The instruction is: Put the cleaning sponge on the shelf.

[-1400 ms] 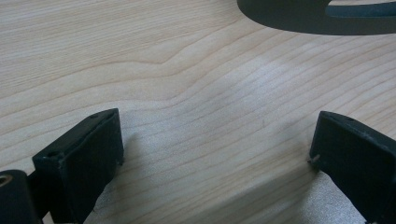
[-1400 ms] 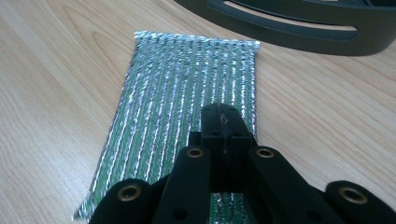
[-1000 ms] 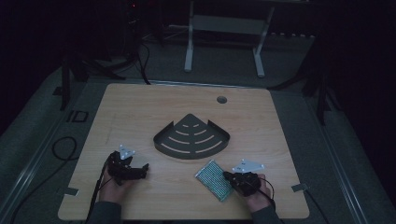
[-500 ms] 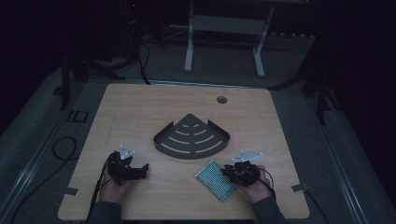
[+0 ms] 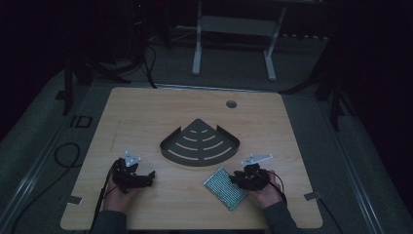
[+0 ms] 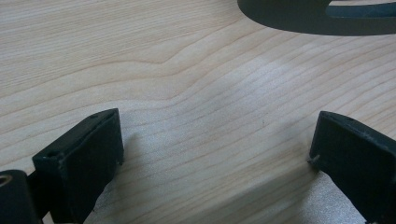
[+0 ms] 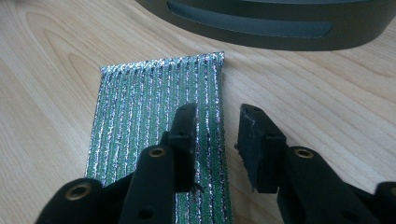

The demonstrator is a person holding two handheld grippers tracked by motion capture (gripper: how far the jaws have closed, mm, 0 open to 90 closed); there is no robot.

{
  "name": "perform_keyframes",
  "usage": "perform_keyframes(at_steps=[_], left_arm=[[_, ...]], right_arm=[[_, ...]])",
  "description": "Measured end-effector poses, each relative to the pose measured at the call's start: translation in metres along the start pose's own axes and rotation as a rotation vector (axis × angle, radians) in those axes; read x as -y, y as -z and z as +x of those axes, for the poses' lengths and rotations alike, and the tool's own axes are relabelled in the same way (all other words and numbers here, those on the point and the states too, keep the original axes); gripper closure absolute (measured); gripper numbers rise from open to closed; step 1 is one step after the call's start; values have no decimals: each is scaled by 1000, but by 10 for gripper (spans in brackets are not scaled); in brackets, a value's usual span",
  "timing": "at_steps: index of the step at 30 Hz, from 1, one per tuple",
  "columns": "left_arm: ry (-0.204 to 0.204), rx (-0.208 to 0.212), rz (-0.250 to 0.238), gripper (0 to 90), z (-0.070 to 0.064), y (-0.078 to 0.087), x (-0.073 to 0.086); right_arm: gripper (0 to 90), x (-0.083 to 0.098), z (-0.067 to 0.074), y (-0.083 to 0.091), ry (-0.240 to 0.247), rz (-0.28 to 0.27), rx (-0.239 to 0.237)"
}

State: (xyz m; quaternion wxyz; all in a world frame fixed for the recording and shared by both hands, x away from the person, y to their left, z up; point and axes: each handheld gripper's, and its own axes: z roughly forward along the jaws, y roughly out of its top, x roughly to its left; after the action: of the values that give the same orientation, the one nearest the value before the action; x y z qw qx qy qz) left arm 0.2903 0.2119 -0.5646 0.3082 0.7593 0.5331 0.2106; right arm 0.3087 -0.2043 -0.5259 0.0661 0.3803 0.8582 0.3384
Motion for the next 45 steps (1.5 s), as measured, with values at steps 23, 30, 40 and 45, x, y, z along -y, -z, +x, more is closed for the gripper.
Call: perform_keyframes(at_steps=[23,30,40,45], left_arm=[[0,0,0,29,0,0,0],[0,0,0,29,0,0,0],[0,0,0,29,0,0,0],[1,0,0,29,0,0,0]], right_arm=[[862,-1,-11,-10,-65,57,-85],[893,-2,-5,-8,-2,41,-46],[895,-8,-5,9,11,-20,-71],[895,-13,-6,19,14,-50,-75]])
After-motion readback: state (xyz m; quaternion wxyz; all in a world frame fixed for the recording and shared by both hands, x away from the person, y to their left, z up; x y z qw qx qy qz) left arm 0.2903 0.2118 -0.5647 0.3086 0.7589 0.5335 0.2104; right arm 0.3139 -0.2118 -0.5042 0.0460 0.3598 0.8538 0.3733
